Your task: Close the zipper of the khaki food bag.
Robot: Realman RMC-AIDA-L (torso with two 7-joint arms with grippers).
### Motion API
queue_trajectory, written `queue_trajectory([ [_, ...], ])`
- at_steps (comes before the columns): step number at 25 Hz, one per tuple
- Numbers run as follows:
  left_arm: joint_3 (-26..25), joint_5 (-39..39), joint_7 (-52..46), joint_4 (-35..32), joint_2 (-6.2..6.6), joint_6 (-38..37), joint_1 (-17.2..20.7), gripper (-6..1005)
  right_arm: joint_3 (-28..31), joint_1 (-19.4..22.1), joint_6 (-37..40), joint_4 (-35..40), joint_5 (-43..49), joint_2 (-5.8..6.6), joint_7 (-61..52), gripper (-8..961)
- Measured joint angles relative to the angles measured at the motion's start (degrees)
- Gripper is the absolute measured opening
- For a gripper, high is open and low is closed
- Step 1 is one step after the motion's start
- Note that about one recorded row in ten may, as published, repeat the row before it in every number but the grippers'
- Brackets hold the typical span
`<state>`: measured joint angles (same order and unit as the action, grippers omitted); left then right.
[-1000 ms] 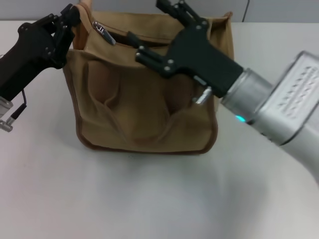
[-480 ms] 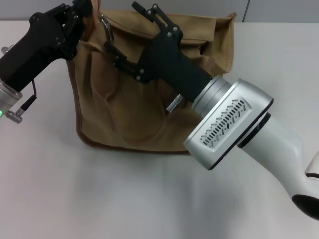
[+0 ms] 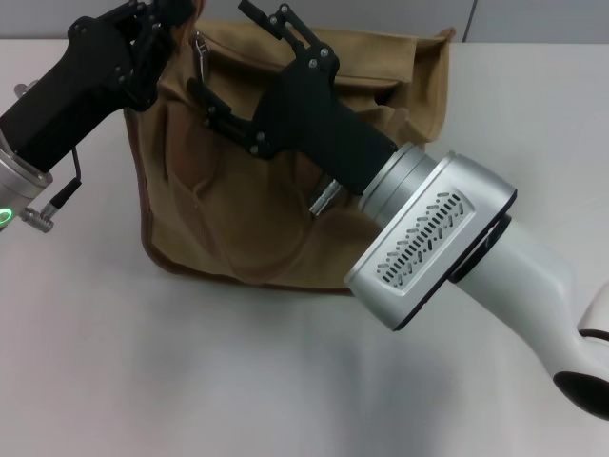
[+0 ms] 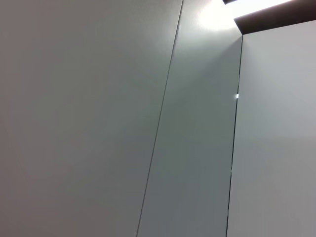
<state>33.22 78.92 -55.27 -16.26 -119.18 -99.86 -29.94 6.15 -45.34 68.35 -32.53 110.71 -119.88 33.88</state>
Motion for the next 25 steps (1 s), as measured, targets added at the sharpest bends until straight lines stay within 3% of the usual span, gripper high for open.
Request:
queue_trajectory([
  [13,0.0,0.0,0.2,0.4,0.0,0.4,0.2,31,2.7,2.2,0.3,-3.0,1.2,0.01,-3.9,814],
  [18,-0.1,0.1,0.2,0.2,0.0,0.7,0.4,32,6.2,5.1,3.4,-1.9,12.4,0.81,-20.6,811],
  [21,-0.1,0.1,0.2,0.1,0.0,0.9,0.4,32,12.3,7.2,6.7,1.3,24.0,1.41,-34.2,811],
  [22,-0.1,0.1,0.2,0.1,0.0,0.9,0.4,32,16.7,7.8,8.9,3.8,31.5,1.81,-43.9,811],
  [23,-0.1,0.1,0.2,0.1,0.0,0.9,0.4,32,16.7,7.8,8.9,3.8,31.5,1.81,-43.9,811],
  [25,-0.1,0.1,0.3,0.2,0.0,0.8,0.4,32,21.1,8.0,11.6,6.8,38.7,2.1,-55.6,811],
])
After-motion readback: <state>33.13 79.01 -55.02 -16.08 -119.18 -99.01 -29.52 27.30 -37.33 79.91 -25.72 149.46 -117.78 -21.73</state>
